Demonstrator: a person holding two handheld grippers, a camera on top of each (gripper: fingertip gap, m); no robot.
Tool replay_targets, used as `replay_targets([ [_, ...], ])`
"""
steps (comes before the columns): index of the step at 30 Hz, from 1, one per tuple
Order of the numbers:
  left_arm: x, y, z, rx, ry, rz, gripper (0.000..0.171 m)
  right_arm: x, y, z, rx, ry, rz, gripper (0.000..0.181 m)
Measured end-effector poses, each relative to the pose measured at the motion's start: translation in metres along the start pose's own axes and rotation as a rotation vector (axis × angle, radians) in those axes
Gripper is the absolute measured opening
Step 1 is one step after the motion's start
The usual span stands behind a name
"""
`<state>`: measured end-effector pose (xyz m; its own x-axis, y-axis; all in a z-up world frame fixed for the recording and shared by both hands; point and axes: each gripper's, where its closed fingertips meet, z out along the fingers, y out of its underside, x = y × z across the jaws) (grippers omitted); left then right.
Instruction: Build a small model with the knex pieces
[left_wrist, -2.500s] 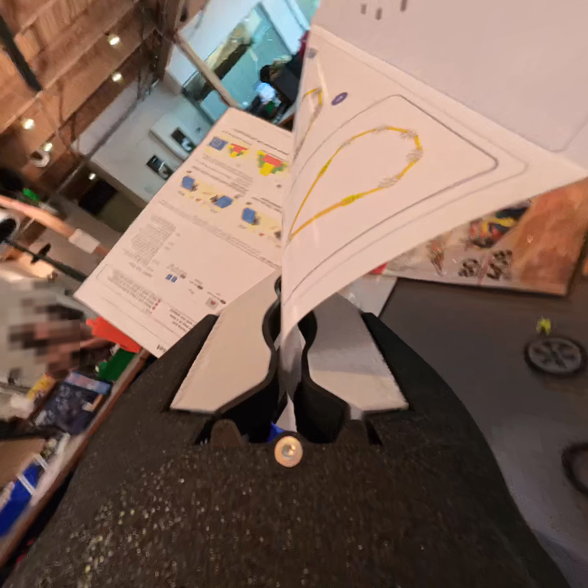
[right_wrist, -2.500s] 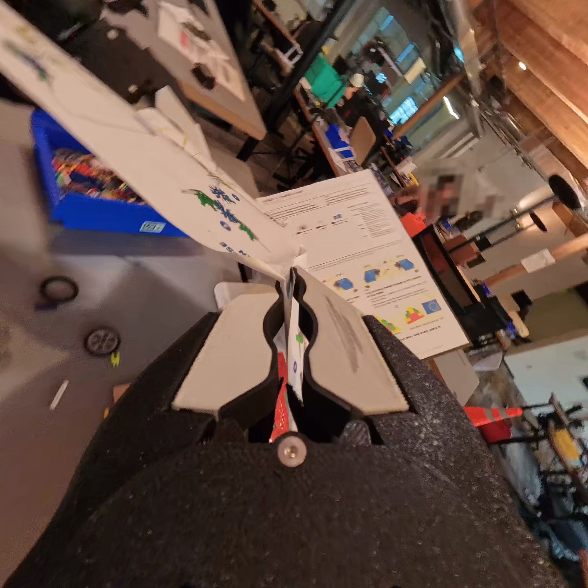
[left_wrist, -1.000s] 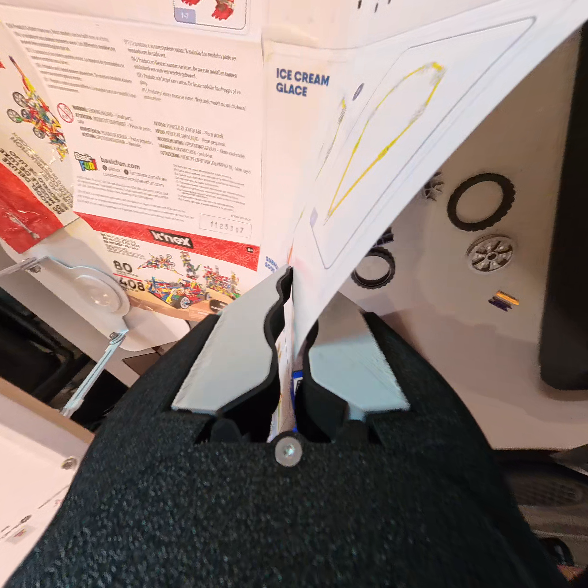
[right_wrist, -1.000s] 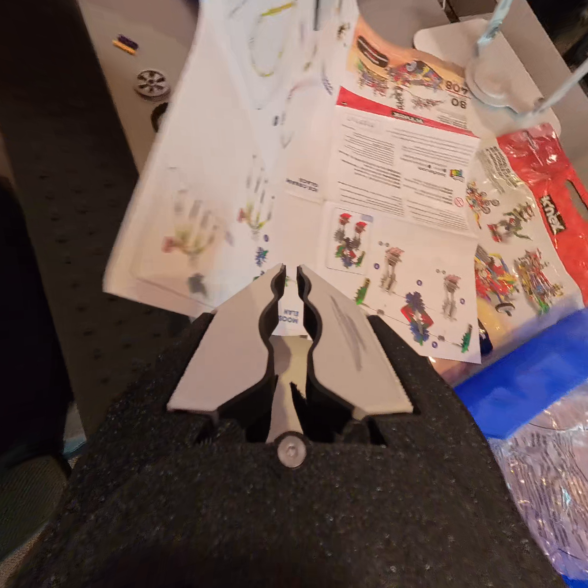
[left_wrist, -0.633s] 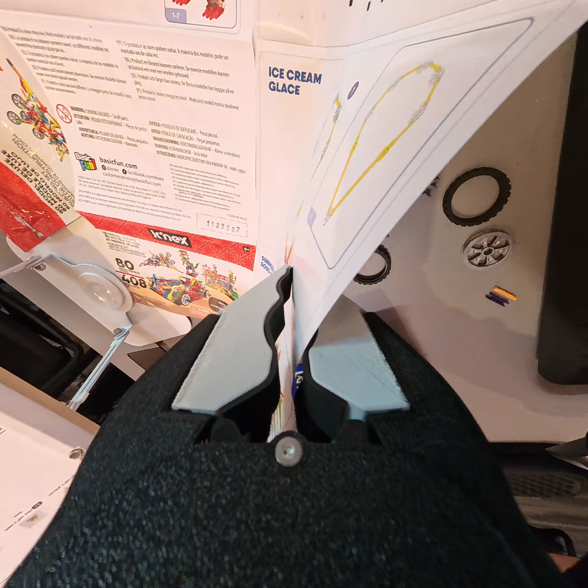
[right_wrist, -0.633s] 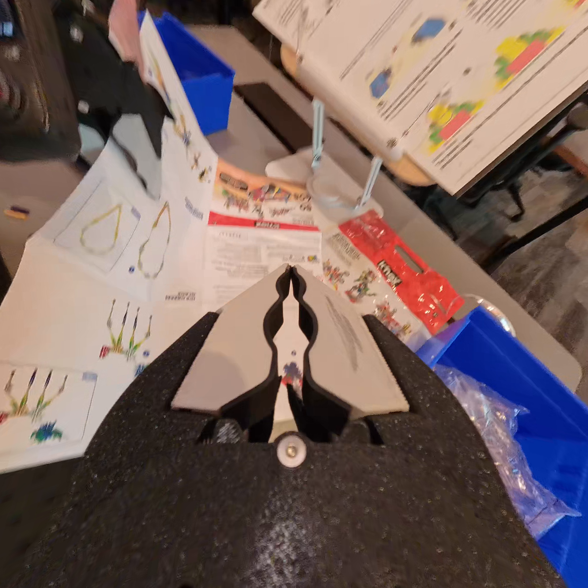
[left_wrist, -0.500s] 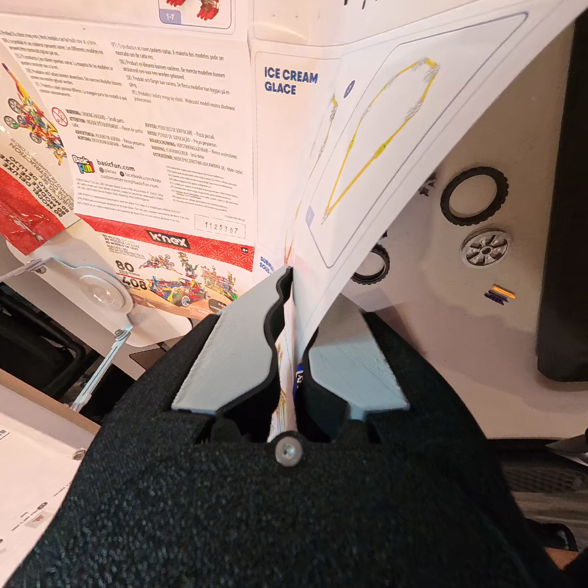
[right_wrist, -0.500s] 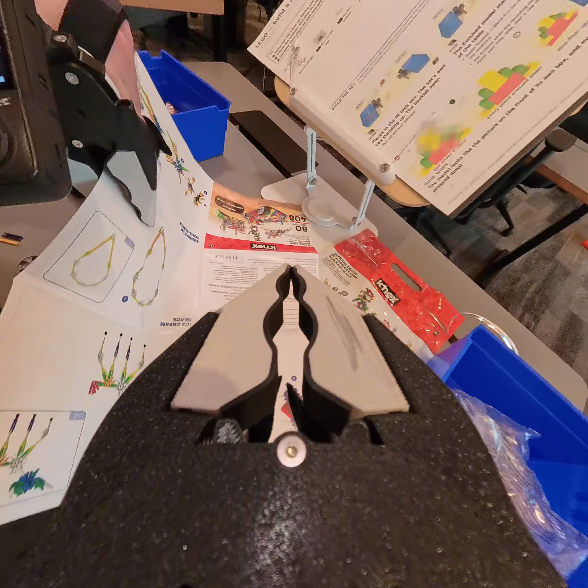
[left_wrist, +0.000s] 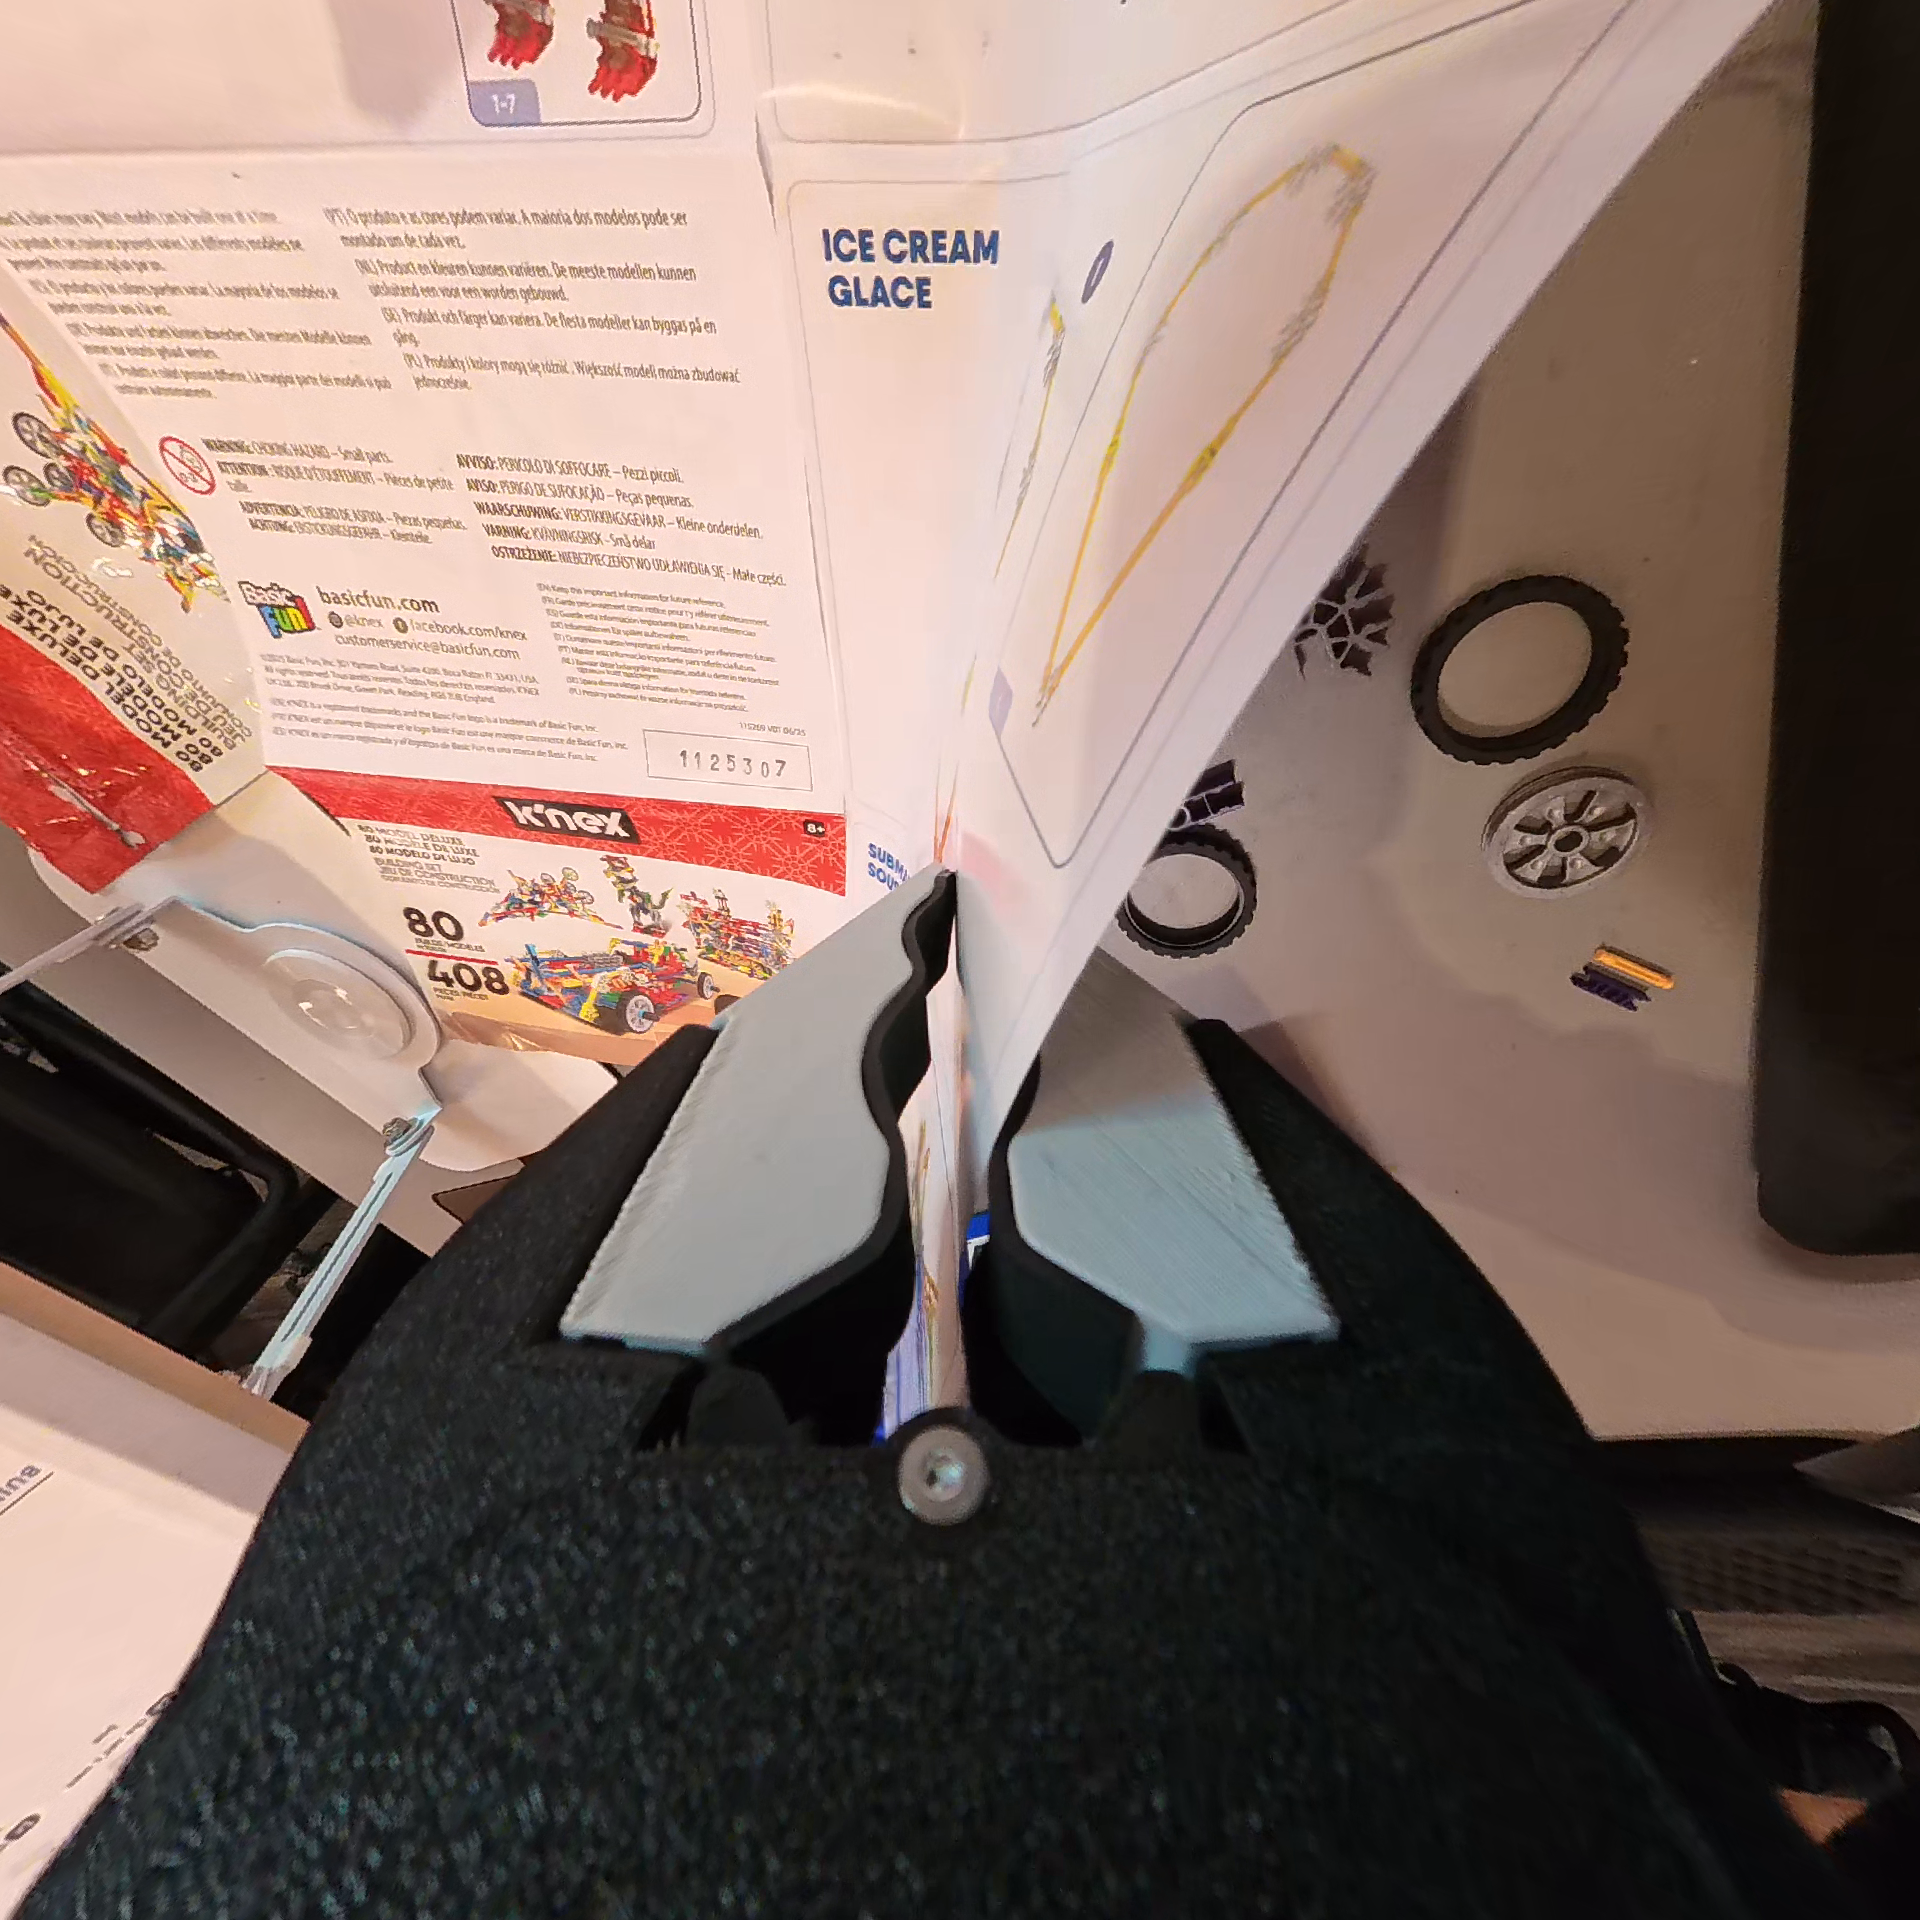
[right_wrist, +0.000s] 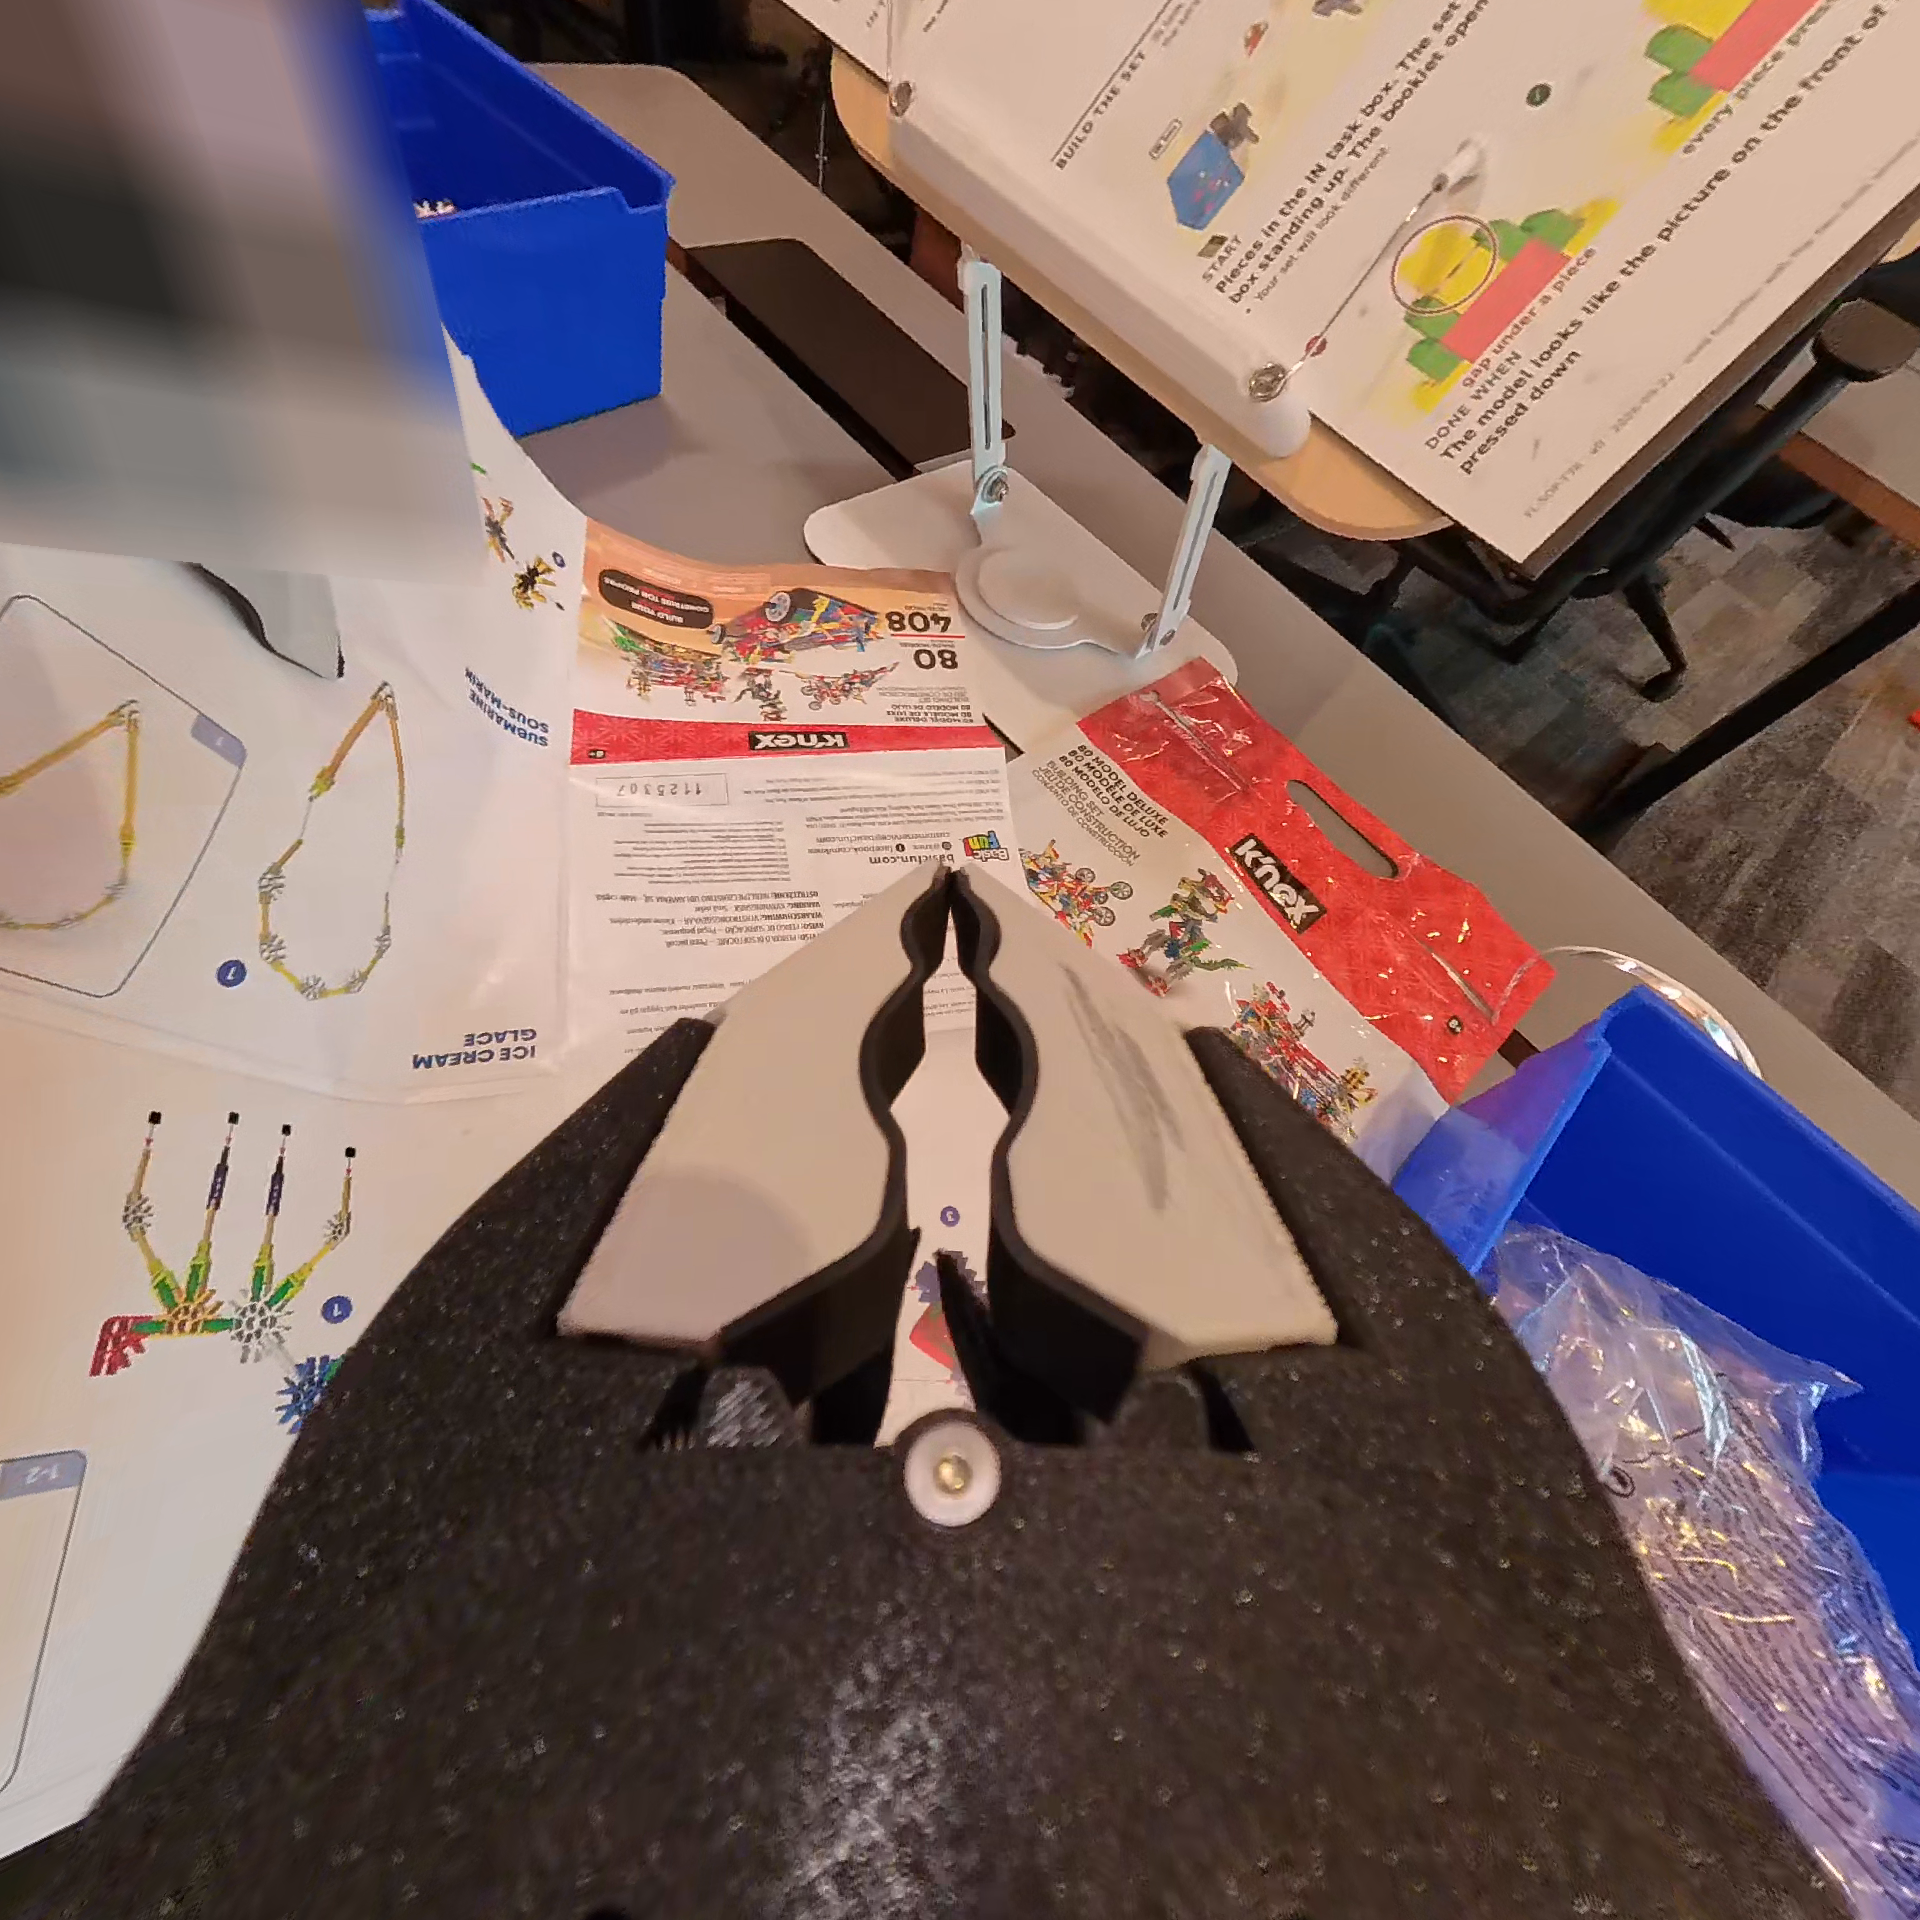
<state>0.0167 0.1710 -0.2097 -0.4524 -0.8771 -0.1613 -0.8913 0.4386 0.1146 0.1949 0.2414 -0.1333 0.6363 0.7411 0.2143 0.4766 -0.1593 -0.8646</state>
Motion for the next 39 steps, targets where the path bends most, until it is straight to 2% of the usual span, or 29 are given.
replay_targets([
  [13,0.01,-0.01,-0.004,0.01,0.023,0.02,0.0,0.006,0.007,0.003,-0.018,0.018,0.0,0.0],
  [21,0.039,-0.034,-0.004,-0.006,0.079,0.06,0.0,0.009,0.011,0.003,-0.035,0.025,-0.004,0.0],
  [29,0.053,-0.048,0.0,-0.025,0.08,0.113,0.0,0.009,0.016,0.005,-0.055,0.023,-0.016,0.0],
  [39,0.053,-0.051,-0.001,-0.031,0.066,0.134,0.0,0.004,0.02,0.007,-0.075,0.016,-0.048,0.0],
])
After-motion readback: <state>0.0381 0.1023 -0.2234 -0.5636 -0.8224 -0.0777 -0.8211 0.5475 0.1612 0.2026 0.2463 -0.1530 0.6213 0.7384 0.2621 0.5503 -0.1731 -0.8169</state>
